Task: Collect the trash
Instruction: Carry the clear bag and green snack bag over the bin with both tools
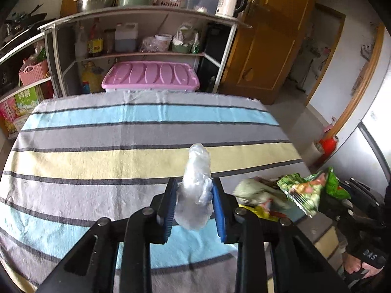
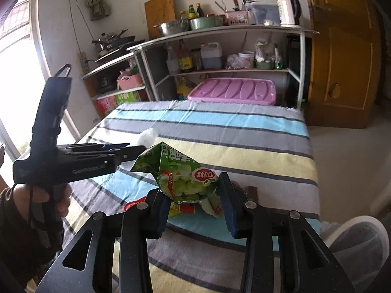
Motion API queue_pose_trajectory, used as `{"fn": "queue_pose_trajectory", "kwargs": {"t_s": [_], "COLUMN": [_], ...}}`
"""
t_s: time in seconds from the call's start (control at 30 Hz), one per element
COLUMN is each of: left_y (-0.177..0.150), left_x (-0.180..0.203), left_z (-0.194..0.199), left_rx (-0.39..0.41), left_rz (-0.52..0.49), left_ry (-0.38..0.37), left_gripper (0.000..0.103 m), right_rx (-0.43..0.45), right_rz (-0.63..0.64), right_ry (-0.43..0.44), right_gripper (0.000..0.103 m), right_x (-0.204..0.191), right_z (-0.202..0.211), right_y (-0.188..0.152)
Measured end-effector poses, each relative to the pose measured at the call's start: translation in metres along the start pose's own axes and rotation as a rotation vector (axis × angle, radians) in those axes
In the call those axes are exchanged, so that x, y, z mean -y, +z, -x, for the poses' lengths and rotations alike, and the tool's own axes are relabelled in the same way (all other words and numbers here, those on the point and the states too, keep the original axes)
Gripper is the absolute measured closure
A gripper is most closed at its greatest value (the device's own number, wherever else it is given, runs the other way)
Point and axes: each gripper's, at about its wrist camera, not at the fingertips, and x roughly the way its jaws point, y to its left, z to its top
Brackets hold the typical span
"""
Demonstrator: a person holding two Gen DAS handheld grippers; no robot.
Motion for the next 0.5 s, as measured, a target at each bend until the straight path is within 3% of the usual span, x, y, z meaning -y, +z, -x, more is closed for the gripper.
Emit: {"fn": "queue_pose_trajectory", "kwargs": {"t_s": [0.5], "left_y": [-0.005], "left_x": [0.076], "left_z": [0.038], "left_rx": [0.065], "left_rz": [-0.114], "left_ry": [-0.12], "left_gripper": [0.074], "right_rx": [0.108], "right_rz": [-0.091], "right_ry": [-0.135], "right_gripper": [0.064], "right_x": [0.03], "right_z": [0.085], "right_y": [-0.019]}}
